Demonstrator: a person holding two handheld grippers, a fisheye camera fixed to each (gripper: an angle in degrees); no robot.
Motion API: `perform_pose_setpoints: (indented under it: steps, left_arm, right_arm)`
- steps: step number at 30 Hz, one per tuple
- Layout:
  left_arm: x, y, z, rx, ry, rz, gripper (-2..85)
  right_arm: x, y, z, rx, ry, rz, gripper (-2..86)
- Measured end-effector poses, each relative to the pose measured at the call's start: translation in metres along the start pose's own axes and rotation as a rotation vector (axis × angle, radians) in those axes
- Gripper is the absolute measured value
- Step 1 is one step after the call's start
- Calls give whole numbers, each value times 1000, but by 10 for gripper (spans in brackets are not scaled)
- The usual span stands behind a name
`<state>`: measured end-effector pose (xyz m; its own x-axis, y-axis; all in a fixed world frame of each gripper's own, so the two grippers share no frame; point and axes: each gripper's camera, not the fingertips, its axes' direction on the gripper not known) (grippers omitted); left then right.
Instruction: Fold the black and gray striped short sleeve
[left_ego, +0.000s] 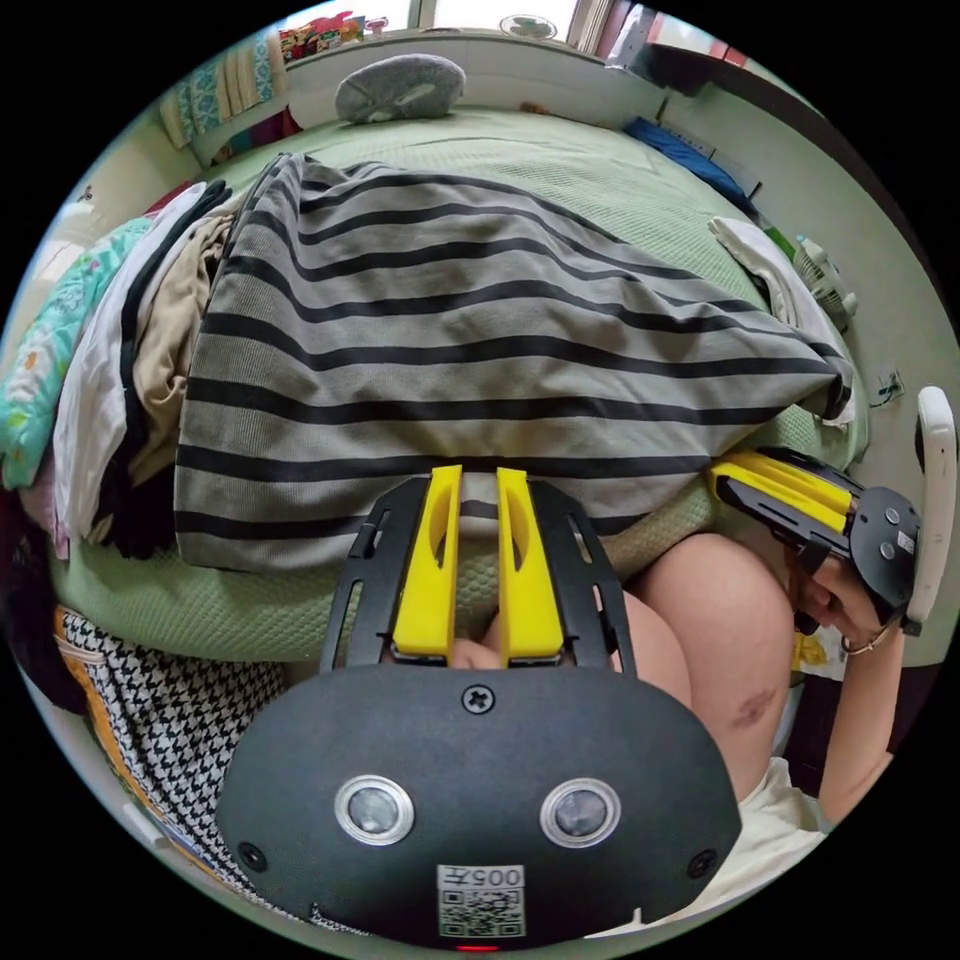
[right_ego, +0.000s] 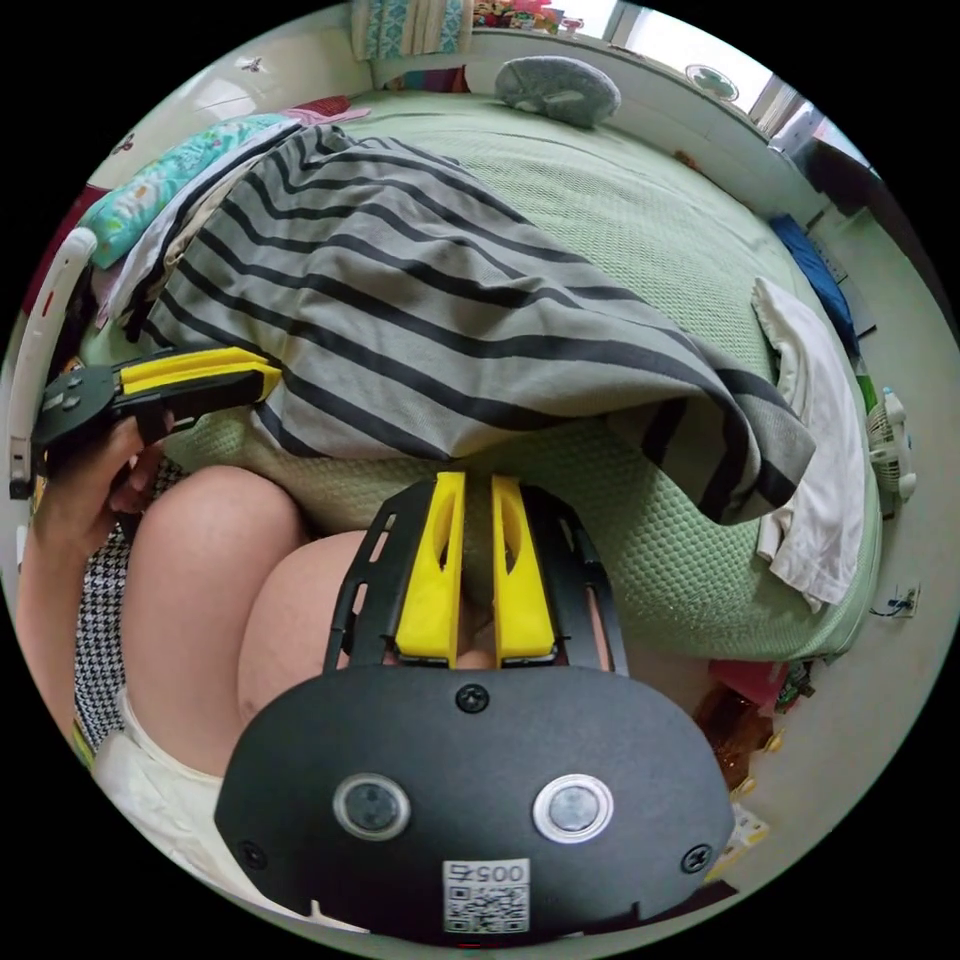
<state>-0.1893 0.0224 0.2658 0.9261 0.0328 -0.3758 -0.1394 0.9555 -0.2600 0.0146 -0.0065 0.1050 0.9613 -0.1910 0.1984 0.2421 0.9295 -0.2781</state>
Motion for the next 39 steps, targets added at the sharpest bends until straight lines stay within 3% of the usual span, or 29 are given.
perform_pose_setpoints:
  steps: [15,27,34,39]
  left_arm:
    - [-41,48,-85,204,86,-165,10]
    - [-105,35,-76,190,-22,-244,125]
    - [-140,27,-45,123,12,-287,157]
    - [-151,17,-24,18,52,-290,129]
  right_arm:
    - [15,41,-88,169,1,132,-5]
    - [73,32,-112,256,11,222,57]
    - [100,-3,-83,144,23,252,98]
    - [103,-22,-43,-1,21,265,102]
